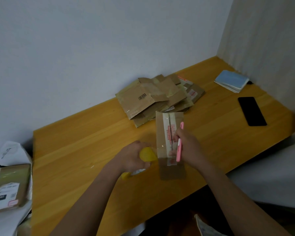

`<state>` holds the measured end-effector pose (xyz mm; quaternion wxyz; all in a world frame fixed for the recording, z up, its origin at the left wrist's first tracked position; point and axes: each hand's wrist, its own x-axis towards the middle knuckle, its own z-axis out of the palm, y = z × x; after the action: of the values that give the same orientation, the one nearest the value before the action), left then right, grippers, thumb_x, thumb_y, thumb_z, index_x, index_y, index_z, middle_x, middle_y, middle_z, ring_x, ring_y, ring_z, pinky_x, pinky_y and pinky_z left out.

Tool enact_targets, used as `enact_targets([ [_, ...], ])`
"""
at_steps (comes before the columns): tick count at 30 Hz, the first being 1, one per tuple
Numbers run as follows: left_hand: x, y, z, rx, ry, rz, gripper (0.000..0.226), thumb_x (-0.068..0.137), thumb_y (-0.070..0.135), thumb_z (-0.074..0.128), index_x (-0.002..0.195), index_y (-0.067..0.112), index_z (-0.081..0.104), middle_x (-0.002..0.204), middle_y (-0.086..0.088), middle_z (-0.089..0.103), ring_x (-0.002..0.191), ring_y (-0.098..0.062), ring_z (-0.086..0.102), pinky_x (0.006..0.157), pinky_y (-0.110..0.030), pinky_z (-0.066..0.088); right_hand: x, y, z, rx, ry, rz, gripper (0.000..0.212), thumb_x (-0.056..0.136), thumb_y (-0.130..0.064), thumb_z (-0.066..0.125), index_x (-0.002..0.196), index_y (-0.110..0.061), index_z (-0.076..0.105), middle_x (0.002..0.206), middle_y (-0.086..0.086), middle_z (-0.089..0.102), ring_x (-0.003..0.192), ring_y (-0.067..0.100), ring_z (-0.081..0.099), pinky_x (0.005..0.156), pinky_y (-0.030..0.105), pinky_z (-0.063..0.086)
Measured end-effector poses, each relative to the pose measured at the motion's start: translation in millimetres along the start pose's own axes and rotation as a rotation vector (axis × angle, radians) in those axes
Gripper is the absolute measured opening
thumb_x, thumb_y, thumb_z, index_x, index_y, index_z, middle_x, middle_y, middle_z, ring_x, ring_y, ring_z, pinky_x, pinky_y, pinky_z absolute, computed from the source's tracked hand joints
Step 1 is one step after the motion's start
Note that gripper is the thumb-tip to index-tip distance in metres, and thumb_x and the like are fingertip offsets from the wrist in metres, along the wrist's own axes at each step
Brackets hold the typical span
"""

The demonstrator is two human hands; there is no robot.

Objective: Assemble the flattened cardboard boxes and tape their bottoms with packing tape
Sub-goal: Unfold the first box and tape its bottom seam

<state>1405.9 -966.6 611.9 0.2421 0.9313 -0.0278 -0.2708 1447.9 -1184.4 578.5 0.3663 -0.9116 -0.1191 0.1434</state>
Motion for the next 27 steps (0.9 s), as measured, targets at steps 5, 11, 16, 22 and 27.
enact_targets([
  [5,3.2,14.0,-12.1,0.020,-0.058,0.033,0.069,0.080,0.029,0.073,0.142,0.026,0.042,0.149,0.010,0.036,0.132,-0.016,0.041,0.103,-0.031,0.041,-0.7,-1.0,2.4,-0.043,0.009,-0.028,0.052,0.074,-0.020,0.080,0.075,-0.037,0.031,0.104,-0.007,0.054,0.092,0.014,0.056,0.068,0.032,0.059],
  [11,-1.0,27.9,-26.7,0.135,-0.080,0.068,0.076,0.081,0.029,0.074,0.147,0.031,0.036,0.150,0.005,0.039,0.135,-0.020,0.039,0.105,-0.035,0.040,-5.6,0.6,8.5,-0.010,-0.047,-0.030,0.047,0.082,-0.017,0.073,0.120,-0.033,0.049,0.117,-0.003,0.045,0.089,0.011,0.058,0.072,0.031,0.060],
  [16,-6.1,37.1,-34.5,0.196,-0.086,0.075,0.079,0.080,0.029,0.075,0.147,0.032,0.034,0.146,0.002,0.044,0.132,-0.021,0.042,0.104,-0.036,0.040,-2.9,0.9,8.8,-0.009,-0.068,-0.044,0.032,0.085,-0.018,0.070,0.107,-0.030,0.050,0.114,-0.009,0.044,0.084,0.007,0.059,0.067,0.030,0.061],
  [22,-10.7,44.9,-36.1,0.274,-0.057,0.106,0.082,0.079,0.026,0.075,0.148,0.035,0.032,0.145,0.006,0.045,0.134,-0.020,0.040,0.103,-0.038,0.039,-3.2,0.9,6.4,0.084,-0.039,-0.076,0.031,0.087,-0.014,0.067,0.086,-0.035,0.044,0.105,-0.023,0.048,0.087,0.004,0.057,0.066,0.028,0.060],
  [27,-14.8,39.1,-35.3,0.254,-0.036,0.107,0.081,0.076,0.026,0.077,0.146,0.034,0.036,0.142,0.008,0.048,0.132,-0.018,0.043,0.103,-0.037,0.038,-5.1,8.6,3.0,0.306,-0.099,-0.048,0.034,0.089,-0.003,0.061,0.078,-0.025,0.038,0.101,0.006,0.054,0.083,0.019,0.057,0.070,0.033,0.060],
])
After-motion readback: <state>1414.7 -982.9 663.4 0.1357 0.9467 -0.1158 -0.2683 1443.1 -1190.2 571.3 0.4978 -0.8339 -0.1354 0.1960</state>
